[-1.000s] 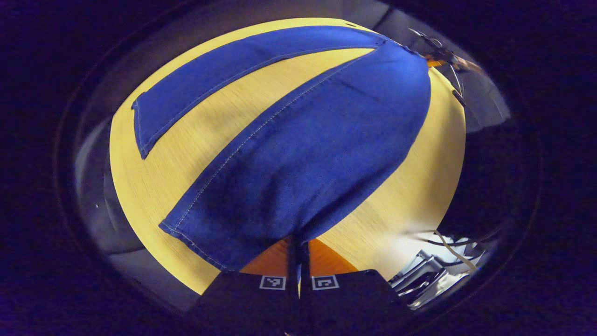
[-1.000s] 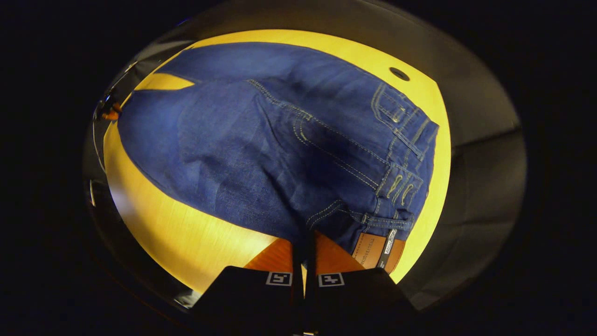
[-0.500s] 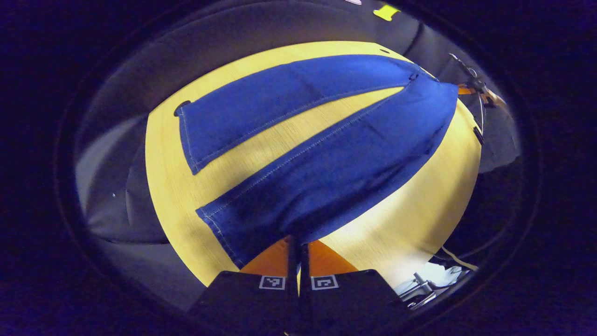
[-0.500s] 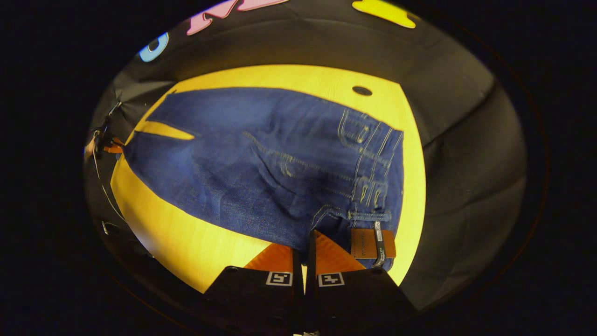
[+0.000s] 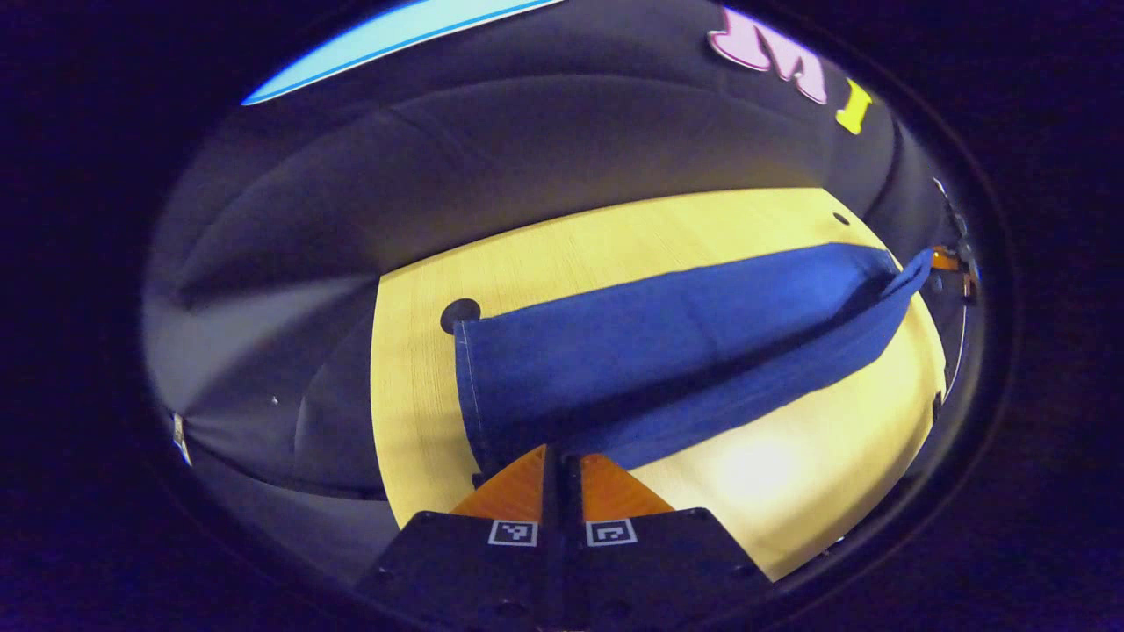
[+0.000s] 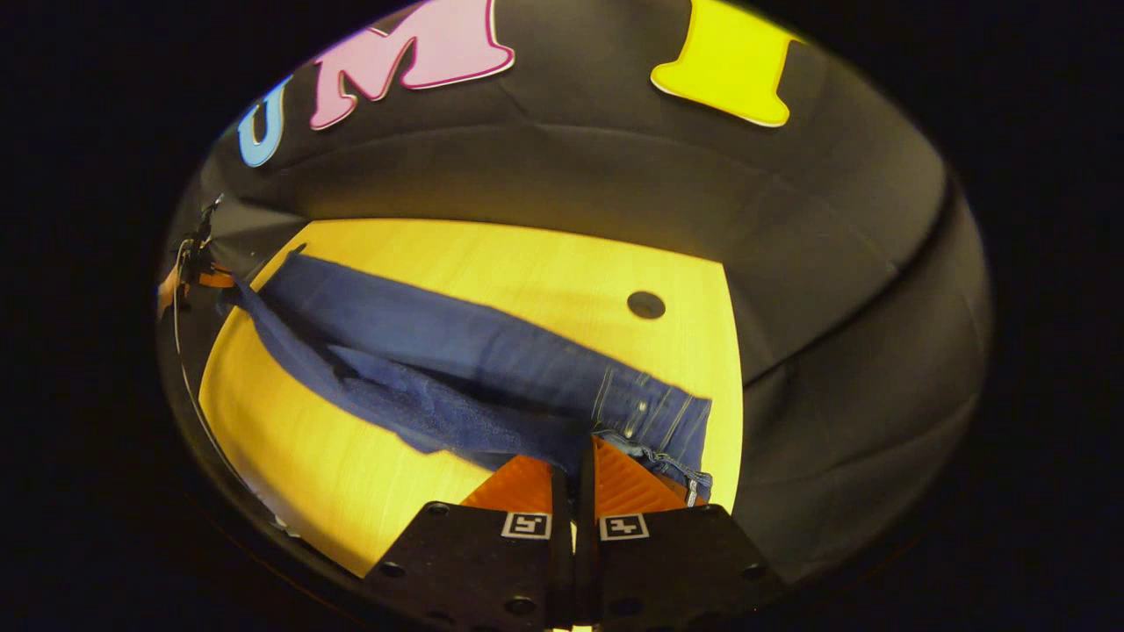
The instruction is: Grasp the waist and the cuffs of the jeans and fold them to make the two legs overlap; first hold the waist and fold one-third of the jeans toward the cuffs, then hold the cuffs and fold the remaining one-third in the same direction to finish folding.
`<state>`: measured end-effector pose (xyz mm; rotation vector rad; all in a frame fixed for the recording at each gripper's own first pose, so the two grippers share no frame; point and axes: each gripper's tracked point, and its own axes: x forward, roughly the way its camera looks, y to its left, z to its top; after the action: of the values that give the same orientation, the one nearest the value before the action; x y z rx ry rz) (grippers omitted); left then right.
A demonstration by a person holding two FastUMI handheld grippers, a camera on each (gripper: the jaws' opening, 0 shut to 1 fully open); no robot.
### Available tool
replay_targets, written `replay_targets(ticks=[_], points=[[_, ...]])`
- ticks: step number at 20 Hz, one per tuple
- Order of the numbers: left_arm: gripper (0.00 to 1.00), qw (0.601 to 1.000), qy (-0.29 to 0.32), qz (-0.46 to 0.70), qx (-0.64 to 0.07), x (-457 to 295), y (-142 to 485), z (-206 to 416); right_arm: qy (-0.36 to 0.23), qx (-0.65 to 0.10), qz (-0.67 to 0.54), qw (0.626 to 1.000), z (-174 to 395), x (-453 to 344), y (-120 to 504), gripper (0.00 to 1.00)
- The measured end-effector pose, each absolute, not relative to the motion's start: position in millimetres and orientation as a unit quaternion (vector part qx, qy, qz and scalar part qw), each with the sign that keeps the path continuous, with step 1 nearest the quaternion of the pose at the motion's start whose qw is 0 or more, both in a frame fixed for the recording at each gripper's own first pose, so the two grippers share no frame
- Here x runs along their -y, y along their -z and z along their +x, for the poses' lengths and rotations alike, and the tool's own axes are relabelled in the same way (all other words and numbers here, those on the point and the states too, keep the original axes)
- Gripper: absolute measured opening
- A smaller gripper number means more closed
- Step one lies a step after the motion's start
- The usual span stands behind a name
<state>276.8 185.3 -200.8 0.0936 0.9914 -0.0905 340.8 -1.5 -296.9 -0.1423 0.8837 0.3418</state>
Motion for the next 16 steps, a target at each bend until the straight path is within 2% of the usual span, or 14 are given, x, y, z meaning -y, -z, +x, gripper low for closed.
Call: replay_targets(ticks=[2, 5, 7, 8, 9, 10, 12, 16], points=[[0.06, 0.88, 0.01, 0.021, -0.474, -198, 226, 317, -0.157, -0.427, -0.085, 0.886, 369, -10, 316, 0.05], [0.08, 0.864, -0.045, 0.034, -0.5, -211, 266, 348, -0.139, -0.443, -0.087, 0.881, 405, -27, 359, 0.05], [0.26, 0.866, -0.063, 0.039, -0.494, -208, 277, 365, -0.117, -0.454, -0.063, 0.881, 417, -28, 388, 0.05], [0.49, 0.872, -0.067, 0.027, -0.484, -203, 281, 371, -0.104, -0.463, -0.044, 0.879, 420, -29, 399, 0.06], [0.73, 0.881, -0.064, 0.013, -0.468, -199, 280, 377, -0.098, -0.469, -0.017, 0.877, 422, -33, 406, 0.11], [0.96, 0.891, -0.063, 0.007, -0.449, -194, 268, 381, -0.101, -0.47, 0.012, 0.877, 426, -39, 407, 0.27], [0.98, 0.915, -0.064, 0.005, -0.398, -197, 246, 392, -0.111, -0.467, 0.065, 0.875, 430, -50, 403, 0.51], [0.98, 0.956, -0.022, -0.02, -0.293, -183, 178, 403, -0.113, -0.42, 0.149, 0.888, 446, -49, 345, 1.0]])
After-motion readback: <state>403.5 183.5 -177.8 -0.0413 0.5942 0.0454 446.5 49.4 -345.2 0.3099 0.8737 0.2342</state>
